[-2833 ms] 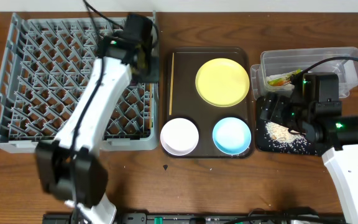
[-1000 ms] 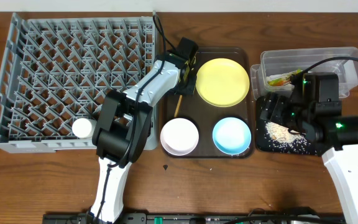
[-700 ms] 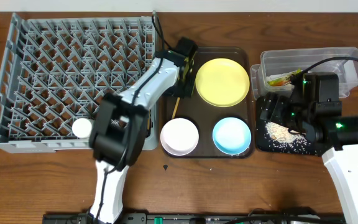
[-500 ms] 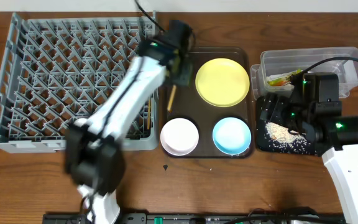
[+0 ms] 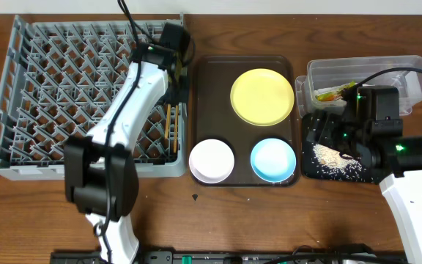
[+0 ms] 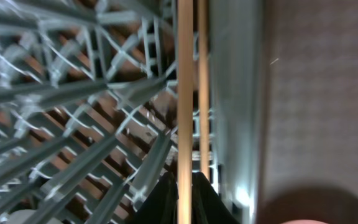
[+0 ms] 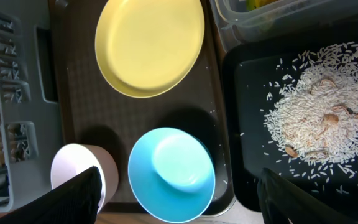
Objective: Sort waste into correct bins and load items into the dishwasher
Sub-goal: 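Place the second chopstick into the dish rack with the left gripper, then grasp the light-blue bowl rim with the left gripper and lift it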
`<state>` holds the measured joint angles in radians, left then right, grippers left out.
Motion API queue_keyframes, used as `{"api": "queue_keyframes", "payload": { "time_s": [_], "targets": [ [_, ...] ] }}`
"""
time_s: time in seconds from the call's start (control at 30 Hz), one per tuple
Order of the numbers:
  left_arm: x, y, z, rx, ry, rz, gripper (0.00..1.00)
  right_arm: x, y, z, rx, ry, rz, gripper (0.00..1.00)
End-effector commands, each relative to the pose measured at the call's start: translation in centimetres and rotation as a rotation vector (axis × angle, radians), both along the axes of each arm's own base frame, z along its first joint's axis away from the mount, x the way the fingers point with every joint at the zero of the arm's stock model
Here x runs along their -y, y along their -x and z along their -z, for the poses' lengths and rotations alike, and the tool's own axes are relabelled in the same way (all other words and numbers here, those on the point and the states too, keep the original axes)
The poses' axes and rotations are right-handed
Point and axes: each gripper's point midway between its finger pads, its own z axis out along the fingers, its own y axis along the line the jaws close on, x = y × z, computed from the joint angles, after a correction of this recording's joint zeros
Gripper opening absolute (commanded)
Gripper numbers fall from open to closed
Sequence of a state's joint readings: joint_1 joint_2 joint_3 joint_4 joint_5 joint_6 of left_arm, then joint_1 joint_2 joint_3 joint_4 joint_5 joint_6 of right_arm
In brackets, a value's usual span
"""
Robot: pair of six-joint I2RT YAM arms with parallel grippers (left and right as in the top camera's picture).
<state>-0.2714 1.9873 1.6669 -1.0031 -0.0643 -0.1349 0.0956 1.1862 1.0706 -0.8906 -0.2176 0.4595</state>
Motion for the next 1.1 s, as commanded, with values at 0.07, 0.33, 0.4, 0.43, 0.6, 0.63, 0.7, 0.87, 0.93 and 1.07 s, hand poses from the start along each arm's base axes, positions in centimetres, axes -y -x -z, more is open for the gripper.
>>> {"api": "queue_keyframes", "payload": {
  "time_s": [0.07, 0.33, 0.4, 0.43, 0.6, 0.63, 0.7, 0.87, 0.93, 1.07],
  "targets": [
    [0.9, 0.1, 0.7, -0.027, 0.061, -0.003, 0.12, -0.1, -0.1, -0.6, 0.021, -0.003, -0.012, 0.78],
    [1.5, 0.6, -3.4, 0.032, 0.114, 0.006, 0.17, 0.0, 0.2, -0.5, 0.007, -0.001, -0.012, 0.78],
    [2.2, 0.9, -5.0, 0.055, 0.167, 0.018, 0.17, 0.0, 0.2, -0.5, 0.007, -0.001, -0.012, 0.78],
    [2.8, 1.2, -5.8, 0.064, 0.202, 0.03, 0.17, 0.0, 0.2, -0.5, 0.007, -0.001, -0.012, 0.78],
    [6.1, 3.4, -8.9, 0.08, 0.319, 0.11, 0.31, 0.0, 0.2, -0.5, 0.01, 0.004, -0.021, 0.79],
    [6.4, 4.0, -9.2, 0.074, 0.315, 0.132, 0.32, 0.0, 0.2, -0.5, 0.013, 0.011, -0.032, 0.79],
    [6.7, 5.2, -9.7, 0.06, 0.311, 0.152, 0.35, -0.3, 0.4, -0.5, 0.018, 0.015, -0.072, 0.78],
    [6.6, 6.7, -13.1, 0.131, 0.335, 0.165, 0.36, -3.9, 2.0, -0.3, 0.039, 0.039, -0.333, 0.69],
    [6.3, 7.3, -14.9, 0.18, 0.347, 0.173, 0.37, -4.3, 2.3, 0.0, 0.034, 0.071, -0.353, 0.68],
    [4.4, 8.8, -18.8, 0.306, 0.308, 0.159, 0.42, -7.2, 3.1, 0.9, 0.007, 0.073, -0.453, 0.67]
  ]
}}
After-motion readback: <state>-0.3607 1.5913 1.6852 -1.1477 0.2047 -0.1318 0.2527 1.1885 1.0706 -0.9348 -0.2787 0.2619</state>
